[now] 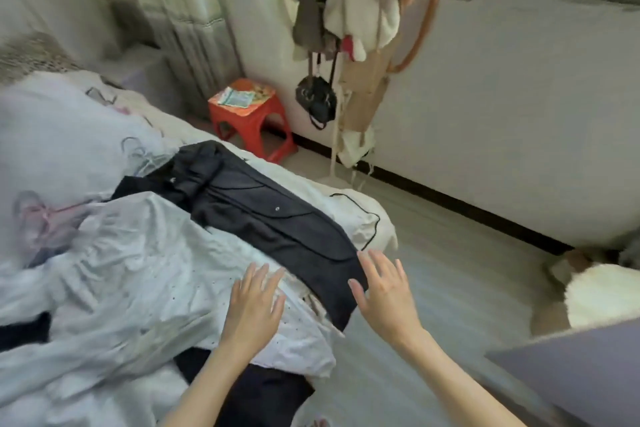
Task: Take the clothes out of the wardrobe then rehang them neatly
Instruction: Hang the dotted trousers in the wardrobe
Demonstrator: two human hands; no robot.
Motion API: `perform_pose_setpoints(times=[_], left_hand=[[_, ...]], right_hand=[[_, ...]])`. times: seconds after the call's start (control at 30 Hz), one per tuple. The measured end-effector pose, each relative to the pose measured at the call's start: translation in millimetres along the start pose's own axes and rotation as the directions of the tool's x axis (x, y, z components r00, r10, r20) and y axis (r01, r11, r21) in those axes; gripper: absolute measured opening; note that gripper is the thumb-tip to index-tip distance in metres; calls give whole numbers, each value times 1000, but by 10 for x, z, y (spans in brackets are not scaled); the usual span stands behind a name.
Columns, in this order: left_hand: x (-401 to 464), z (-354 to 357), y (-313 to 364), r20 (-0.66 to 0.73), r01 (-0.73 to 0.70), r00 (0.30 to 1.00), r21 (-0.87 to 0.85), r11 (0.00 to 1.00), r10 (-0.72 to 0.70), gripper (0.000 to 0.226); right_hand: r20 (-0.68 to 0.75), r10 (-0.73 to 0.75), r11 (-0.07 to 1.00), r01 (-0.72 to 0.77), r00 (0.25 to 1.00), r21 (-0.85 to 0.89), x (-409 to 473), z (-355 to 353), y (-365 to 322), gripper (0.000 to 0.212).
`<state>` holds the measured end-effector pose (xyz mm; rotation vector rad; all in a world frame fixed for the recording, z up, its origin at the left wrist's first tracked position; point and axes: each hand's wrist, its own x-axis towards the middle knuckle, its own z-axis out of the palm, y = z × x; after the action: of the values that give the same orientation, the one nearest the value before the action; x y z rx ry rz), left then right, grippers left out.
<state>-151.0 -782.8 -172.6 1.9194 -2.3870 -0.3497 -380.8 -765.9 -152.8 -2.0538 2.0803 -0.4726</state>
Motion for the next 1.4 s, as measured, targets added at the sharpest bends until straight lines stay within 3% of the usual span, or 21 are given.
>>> perform_pose_setpoints(times=[0.27, 0.43, 0.9, 1.07, 1.17, 1.27, 1.4], left_hand=[[-104, 95, -819, 78, 310, 949, -55, 949, -306, 48], [131, 155, -1146, 55, 455, 890, -75, 887, -452, 48], [-14, 778, -2166, 206, 754, 655, -108, 648, -727, 48], [178, 829, -2881, 205, 781, 623, -101, 617, -755, 56], [353, 855, -3226, 220, 783, 622, -153, 603, -751, 63], [369, 1010, -3373, 211, 724, 689, -198, 660, -693, 72], [297, 1277, -3355, 246, 750, 661, -190, 634, -709, 89]], right_hand=[[181, -223, 975, 218, 958, 48, 540, 598, -546, 50], [324, -369, 928, 363, 871, 82, 1167, 836, -749, 53], [571, -532, 818, 555, 626, 153, 2116, 2109, -1717, 51], [546, -580, 785, 595, 605, 175, 2486, 2648, -2403, 48], [517, -654, 717, 670, 552, 191, 2765, 2895, -2910, 48], [460, -749, 612, 765, 477, 203, 3081, 3138, -3482, 48], [429, -771, 570, 811, 471, 134, 3432, 3413, -4163, 56]])
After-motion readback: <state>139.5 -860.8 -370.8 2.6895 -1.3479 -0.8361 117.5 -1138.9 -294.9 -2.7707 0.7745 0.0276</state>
